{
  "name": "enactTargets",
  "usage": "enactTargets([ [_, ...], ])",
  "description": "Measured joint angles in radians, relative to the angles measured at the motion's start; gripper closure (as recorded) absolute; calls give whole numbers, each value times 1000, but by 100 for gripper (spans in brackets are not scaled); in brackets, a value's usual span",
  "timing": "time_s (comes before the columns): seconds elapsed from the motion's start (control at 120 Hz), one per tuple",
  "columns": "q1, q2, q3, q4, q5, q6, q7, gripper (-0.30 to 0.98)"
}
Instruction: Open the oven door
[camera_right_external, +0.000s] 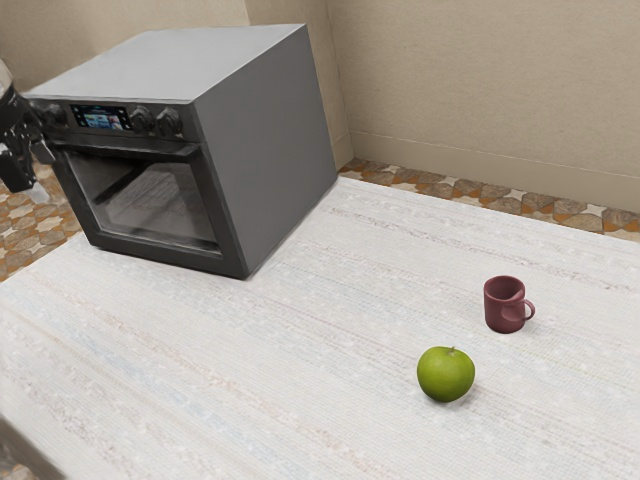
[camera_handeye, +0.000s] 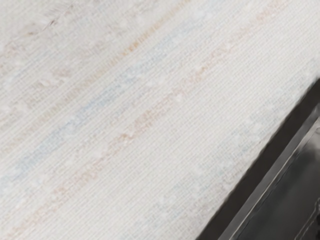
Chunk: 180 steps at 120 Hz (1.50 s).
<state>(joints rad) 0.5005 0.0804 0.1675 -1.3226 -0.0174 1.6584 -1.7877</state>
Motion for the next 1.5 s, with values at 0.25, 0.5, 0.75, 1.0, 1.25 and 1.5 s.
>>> enactTargets([
  [0.25, -106, 11, -6, 10, 1, 78, -16, 0],
  [0.5, -82, 12, -48, 6, 17, 161, -22, 0],
  [0.75, -91, 35, -70, 8, 47, 228, 19, 0],
  [1.0, -43, 96, -71, 50, 41, 264, 57, 0],
  [1.25, -41, 121, -85, 58, 45, 307, 109, 0],
  [1.5, -31, 124, -80, 46, 41, 334, 154, 0],
])
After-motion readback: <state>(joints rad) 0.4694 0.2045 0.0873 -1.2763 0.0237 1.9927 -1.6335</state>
